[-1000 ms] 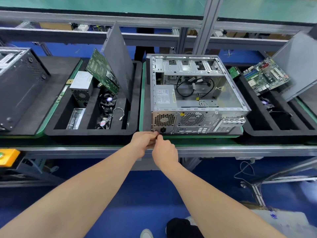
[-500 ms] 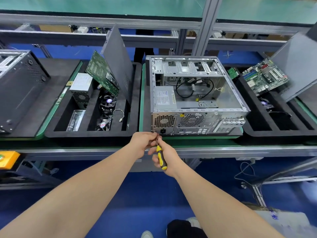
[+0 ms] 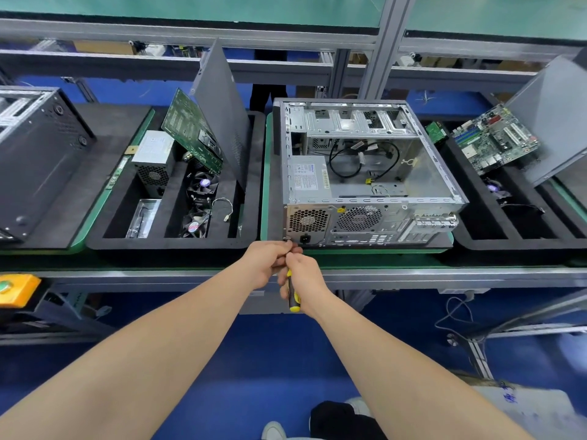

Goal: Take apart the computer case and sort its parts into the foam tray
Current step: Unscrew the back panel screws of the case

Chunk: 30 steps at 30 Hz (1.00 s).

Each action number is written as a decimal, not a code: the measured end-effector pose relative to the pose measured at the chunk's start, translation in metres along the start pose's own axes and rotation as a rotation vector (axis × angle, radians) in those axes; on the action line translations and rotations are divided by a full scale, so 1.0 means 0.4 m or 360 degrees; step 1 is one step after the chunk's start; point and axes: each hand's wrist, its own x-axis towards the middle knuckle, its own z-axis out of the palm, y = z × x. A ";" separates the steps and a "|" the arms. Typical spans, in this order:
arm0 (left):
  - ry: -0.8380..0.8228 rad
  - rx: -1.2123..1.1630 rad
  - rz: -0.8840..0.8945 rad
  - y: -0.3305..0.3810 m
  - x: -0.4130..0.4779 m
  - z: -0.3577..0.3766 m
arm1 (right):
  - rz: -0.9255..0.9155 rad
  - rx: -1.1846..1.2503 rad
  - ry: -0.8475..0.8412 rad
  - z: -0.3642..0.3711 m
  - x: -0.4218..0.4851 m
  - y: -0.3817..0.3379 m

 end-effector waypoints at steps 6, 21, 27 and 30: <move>0.0058 0.0017 -0.0008 -0.005 0.003 -0.005 | -0.0480 -0.1195 0.0430 0.007 -0.008 -0.004; 0.0103 -0.0012 0.0056 0.004 -0.009 0.016 | -0.0207 -0.0405 0.0097 -0.034 0.006 0.000; 0.0042 -0.0029 -0.0051 0.007 -0.006 0.014 | 0.0349 0.0783 -0.0344 -0.031 -0.006 0.015; 0.0009 -0.0031 -0.0062 0.008 -0.008 0.008 | 0.0399 0.0932 -0.0404 -0.031 -0.010 0.005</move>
